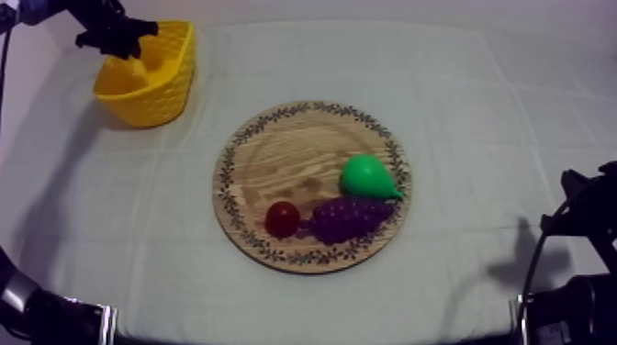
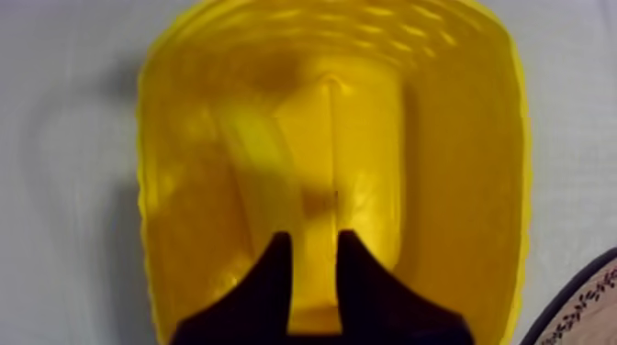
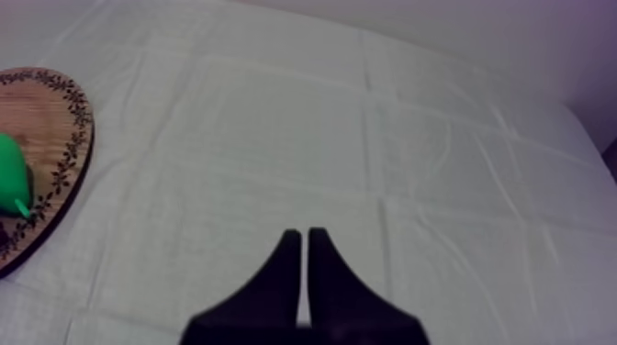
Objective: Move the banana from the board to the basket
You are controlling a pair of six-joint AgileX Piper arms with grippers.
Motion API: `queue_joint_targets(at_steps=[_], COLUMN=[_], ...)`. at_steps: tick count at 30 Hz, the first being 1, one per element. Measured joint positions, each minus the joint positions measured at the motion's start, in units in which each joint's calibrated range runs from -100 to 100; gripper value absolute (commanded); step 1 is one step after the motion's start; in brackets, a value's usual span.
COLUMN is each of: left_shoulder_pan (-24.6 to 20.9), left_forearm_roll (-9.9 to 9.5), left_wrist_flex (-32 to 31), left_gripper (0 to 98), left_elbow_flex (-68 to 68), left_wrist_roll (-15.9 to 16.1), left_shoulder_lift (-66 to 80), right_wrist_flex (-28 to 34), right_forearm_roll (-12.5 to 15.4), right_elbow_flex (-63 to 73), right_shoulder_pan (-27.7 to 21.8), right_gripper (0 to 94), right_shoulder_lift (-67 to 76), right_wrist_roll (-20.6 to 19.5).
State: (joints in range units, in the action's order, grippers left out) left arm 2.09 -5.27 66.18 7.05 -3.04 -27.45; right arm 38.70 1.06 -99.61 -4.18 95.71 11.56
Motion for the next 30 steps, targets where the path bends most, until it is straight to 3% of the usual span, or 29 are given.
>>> queue_joint_targets(at_steps=[8,14,19,25,30], left_shoulder_pan=[0.2,0.4,0.5,-0.6,0.2], left_forearm_roll=[1.99,2.82,4.0,6.42,6.85], left_wrist_flex=[-13.4,-22.1,-24.8,-26.9,-28.2], left_gripper=[0.3,0.0,0.0,0.0,0.0], left_elbow_flex=[-18.7,-36.2,-49.4,-64.4,-75.7], left_wrist_roll=[2.5,1.6,0.7,2.2,2.5], left_shoulder_lift=[14.5,29.7,43.6,60.4,74.2], right_wrist_flex=[0.0,0.0,0.0,0.0,0.0], right_forearm_roll=[0.0,0.0,0.0,0.0,0.0], right_elbow_flex=[0.0,0.0,0.0,0.0,0.0], right_shoulder_pan=[0.0,0.0,0.0,0.0,0.0], right_gripper=[0.4,0.4,0.4,0.4,0.4], right_shoulder_lift=[0.0,0.0,0.0,0.0,0.0], right_wrist_roll=[0.0,0.0,0.0,0.0,0.0])
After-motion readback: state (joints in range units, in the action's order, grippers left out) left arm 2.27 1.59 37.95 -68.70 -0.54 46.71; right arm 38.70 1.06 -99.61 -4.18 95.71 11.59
